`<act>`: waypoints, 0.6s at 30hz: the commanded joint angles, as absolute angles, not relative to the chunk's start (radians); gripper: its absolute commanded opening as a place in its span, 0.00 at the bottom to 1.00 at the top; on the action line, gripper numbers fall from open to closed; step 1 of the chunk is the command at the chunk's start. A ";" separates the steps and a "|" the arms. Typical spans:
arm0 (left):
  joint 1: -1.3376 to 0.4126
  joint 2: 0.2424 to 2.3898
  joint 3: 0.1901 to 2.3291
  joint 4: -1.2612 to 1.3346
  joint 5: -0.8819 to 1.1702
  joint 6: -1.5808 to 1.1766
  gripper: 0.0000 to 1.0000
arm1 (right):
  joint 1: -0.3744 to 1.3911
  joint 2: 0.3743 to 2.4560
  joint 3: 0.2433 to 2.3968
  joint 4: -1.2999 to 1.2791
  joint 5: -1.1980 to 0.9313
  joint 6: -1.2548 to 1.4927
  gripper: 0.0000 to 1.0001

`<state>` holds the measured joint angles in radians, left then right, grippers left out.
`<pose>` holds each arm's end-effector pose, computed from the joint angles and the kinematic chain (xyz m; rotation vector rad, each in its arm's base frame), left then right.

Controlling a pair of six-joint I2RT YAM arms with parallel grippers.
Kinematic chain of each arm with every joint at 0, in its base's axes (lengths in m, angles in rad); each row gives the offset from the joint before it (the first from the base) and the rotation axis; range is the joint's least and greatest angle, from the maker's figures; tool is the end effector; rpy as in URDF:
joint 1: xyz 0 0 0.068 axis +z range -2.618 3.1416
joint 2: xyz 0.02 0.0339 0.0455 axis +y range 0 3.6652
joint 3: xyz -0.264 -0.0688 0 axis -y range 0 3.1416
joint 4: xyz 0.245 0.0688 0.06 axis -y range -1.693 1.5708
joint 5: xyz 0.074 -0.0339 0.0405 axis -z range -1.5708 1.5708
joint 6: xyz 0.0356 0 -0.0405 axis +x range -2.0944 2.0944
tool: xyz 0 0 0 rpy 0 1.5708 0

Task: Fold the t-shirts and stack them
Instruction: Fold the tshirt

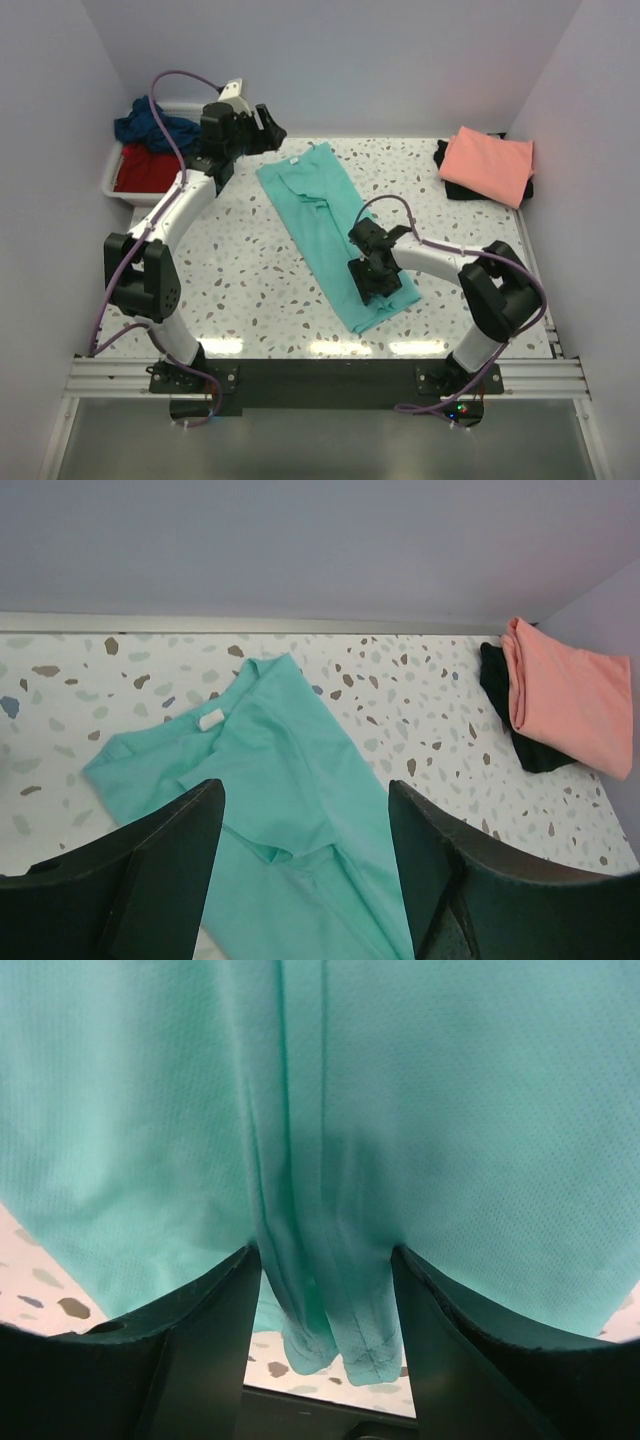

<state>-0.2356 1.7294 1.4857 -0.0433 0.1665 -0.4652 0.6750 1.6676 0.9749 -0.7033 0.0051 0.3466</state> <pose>0.4056 -0.1034 0.3424 -0.0999 1.9004 -0.6362 0.2276 0.1820 0.1580 -0.4872 2.9442 0.1212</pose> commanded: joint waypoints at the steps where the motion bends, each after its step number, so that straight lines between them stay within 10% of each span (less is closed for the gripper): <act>1: -0.225 1.709 1.546 -0.055 0.173 -0.440 0.72 | 0.768 1.701 0.953 -0.675 -0.084 0.460 0.59; 18: -0.225 1.606 1.479 -0.259 0.072 -0.465 0.72 | 1.061 2.037 1.317 -0.615 -0.095 0.653 0.57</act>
<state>-0.2356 1.7061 1.4899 -0.1913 0.1383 -0.4618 1.0111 1.8881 1.2385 -0.7185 -0.0811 0.5858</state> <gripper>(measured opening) 0.717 0.577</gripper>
